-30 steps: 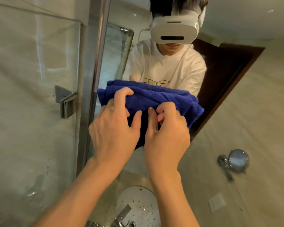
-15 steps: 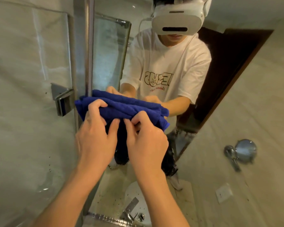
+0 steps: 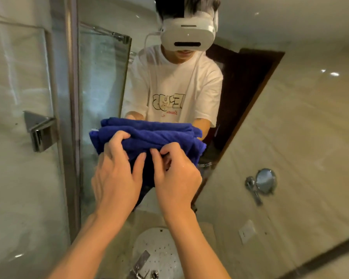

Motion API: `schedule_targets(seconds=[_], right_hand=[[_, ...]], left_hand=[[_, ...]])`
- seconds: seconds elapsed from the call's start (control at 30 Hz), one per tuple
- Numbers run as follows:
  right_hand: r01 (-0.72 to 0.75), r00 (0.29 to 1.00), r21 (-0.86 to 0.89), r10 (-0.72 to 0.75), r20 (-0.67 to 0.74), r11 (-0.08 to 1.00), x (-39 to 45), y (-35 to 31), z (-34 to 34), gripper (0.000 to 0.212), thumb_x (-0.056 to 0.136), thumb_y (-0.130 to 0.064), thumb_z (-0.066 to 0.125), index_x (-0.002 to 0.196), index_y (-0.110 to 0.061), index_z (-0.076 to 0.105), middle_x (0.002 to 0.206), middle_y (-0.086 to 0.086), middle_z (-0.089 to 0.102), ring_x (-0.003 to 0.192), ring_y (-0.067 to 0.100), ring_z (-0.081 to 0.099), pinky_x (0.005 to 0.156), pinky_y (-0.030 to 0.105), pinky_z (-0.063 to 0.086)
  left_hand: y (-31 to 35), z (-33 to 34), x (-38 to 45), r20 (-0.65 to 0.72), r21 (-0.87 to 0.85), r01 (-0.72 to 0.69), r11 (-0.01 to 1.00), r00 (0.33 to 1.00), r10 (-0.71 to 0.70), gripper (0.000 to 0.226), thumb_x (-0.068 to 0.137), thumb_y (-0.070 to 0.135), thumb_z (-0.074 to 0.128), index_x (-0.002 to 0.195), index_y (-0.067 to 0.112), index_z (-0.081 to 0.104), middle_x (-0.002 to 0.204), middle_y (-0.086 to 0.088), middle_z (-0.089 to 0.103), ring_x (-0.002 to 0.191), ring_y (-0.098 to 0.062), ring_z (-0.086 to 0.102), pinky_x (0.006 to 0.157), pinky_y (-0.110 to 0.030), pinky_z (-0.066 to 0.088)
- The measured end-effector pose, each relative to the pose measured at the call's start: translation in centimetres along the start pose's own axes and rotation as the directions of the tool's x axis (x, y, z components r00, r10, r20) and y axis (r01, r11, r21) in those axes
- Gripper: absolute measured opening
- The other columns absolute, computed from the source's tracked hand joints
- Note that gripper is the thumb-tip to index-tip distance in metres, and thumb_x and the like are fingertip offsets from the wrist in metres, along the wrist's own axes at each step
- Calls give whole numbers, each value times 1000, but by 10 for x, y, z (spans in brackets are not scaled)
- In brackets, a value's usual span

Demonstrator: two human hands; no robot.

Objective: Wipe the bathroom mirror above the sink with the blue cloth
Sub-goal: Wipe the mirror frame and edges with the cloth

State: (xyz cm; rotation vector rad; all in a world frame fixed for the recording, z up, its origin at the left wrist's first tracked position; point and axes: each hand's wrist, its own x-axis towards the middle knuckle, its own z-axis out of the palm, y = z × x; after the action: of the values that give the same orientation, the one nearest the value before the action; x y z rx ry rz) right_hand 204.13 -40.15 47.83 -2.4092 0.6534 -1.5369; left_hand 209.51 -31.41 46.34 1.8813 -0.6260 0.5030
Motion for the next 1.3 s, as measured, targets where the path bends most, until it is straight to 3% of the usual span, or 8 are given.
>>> schedule_targets(seconds=[0.1, 0.33, 0.43, 0.53, 0.7, 0.87, 1.07, 1.3], right_hand=[[-67, 998, 19, 67, -16, 998, 6, 2, -11, 23, 88, -44, 66, 77, -27, 55, 62, -11, 61, 55, 7, 56, 48, 32, 45], [-125, 978, 50, 131, -164, 991, 84, 3, -73, 21, 89, -41, 65, 80, -27, 53, 61, -15, 56, 58, 1, 54, 52, 12, 32], [-101, 981, 24, 104, -162, 995, 86, 10, -74, 17, 92, -40, 58, 88, -29, 46, 65, -12, 56, 61, 5, 53, 57, 21, 38], [-50, 982, -3, 49, -184, 999, 63, 20, -58, 10, 93, -38, 46, 92, -32, 39, 75, -9, 56, 68, 14, 53, 66, 37, 42], [-63, 993, 10, 64, -104, 998, 34, 43, -54, 11, 92, -40, 44, 87, -35, 35, 70, -10, 55, 65, 13, 53, 67, 41, 45], [-82, 990, 57, 88, -113, 995, 42, 44, -64, 27, 89, -28, 61, 79, -34, 37, 62, -10, 52, 56, 8, 51, 62, 42, 48], [-114, 974, 137, 138, -178, 984, 50, 55, -71, 18, 91, -32, 59, 84, -30, 43, 63, -11, 52, 58, 9, 52, 63, 43, 49], [-64, 991, 80, 73, -109, 995, 9, 95, -67, 12, 91, -34, 55, 86, -30, 45, 72, -12, 53, 67, 11, 50, 67, 29, 32]], left_hand=[[13, 0, 6, -2, -5, -10, 1000, 1000, 10, 49, 87, 28, 64, 125, 26, 33, 105, -5, 55, 93, -28, 55, 62, -35, 36], [100, 1, 56, -75, 0, -257, 966, 964, 256, 47, 89, 34, 63, 130, 25, 41, 112, -2, 57, 99, -25, 56, 66, -34, 37], [109, 7, 57, -71, 59, -286, 956, 954, 290, 47, 90, 33, 62, 132, 23, 43, 120, -4, 57, 101, -27, 56, 63, -33, 33], [95, 17, 40, -29, 52, -265, 963, 963, 267, 46, 90, 35, 61, 131, 23, 43, 117, -5, 58, 96, -28, 59, 58, -32, 36], [80, 31, 9, 44, 49, -220, 974, 975, 218, 46, 88, 35, 59, 129, 21, 43, 110, -6, 60, 88, -29, 61, 55, -40, 49], [87, 32, 4, 27, 1, -185, 983, 982, 185, 49, 86, 30, 64, 129, 23, 41, 115, -3, 58, 94, -27, 59, 60, -33, 40], [112, 38, 15, -4, 28, -249, 968, 968, 249, 48, 87, 30, 64, 128, 28, 40, 117, 1, 57, 97, -23, 55, 63, -35, 43], [91, 70, -35, 46, 33, -143, 989, 989, 141, 47, 88, 31, 64, 129, 25, 41, 115, -3, 58, 93, -31, 58, 62, -42, 48]])
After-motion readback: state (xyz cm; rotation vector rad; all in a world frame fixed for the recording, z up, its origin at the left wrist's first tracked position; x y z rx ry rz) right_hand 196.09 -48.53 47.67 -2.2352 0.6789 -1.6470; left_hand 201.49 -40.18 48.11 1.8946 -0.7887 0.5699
